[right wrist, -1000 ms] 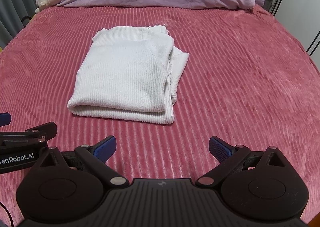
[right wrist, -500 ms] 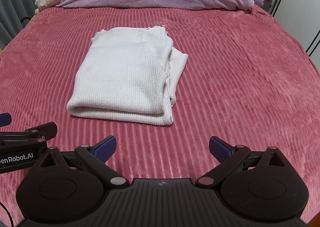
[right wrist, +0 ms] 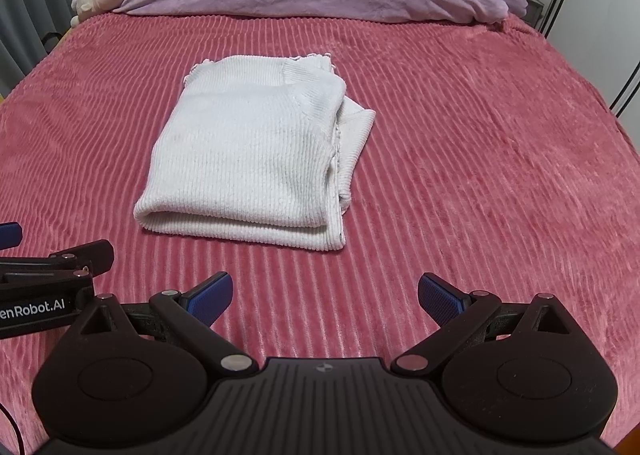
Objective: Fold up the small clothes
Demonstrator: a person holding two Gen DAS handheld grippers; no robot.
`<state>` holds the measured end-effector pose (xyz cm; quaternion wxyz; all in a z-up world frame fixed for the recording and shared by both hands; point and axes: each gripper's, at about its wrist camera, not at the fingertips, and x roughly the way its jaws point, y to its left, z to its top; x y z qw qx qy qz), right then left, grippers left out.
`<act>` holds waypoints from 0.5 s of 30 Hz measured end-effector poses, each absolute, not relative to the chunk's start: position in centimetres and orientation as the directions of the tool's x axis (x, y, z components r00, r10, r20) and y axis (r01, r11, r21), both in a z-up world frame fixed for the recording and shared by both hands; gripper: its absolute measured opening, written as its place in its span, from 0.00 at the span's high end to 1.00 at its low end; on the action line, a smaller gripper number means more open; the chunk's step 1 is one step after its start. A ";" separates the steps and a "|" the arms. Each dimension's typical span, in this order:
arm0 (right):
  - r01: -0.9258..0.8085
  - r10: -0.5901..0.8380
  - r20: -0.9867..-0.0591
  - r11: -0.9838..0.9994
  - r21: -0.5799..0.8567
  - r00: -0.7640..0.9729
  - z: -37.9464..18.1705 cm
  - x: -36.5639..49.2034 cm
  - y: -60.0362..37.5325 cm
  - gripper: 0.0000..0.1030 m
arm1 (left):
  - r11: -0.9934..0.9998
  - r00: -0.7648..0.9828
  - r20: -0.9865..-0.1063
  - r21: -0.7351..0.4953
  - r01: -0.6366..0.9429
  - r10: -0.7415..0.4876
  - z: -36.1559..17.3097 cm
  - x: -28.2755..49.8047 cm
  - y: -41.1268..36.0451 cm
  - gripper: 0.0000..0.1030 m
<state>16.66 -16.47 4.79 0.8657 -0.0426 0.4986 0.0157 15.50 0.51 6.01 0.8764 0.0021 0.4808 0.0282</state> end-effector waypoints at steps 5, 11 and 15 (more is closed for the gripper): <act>-0.065 -0.012 -0.863 0.997 -0.051 0.505 4.8 16.6 -16.6 0.04 | 0.998 0.540 -0.840 0.037 -0.048 0.057 6.0 15.4 0.4 0.00; -0.059 -0.013 -0.865 0.997 -0.049 0.502 4.7 16.6 -16.8 0.04 | 0.999 0.539 -0.840 0.042 -0.033 0.053 5.8 15.4 0.1 0.00; -0.058 -0.014 -0.866 0.997 -0.049 0.500 4.6 16.5 -16.8 0.04 | 0.999 0.536 -0.842 0.038 -0.035 0.051 5.7 15.5 0.1 0.00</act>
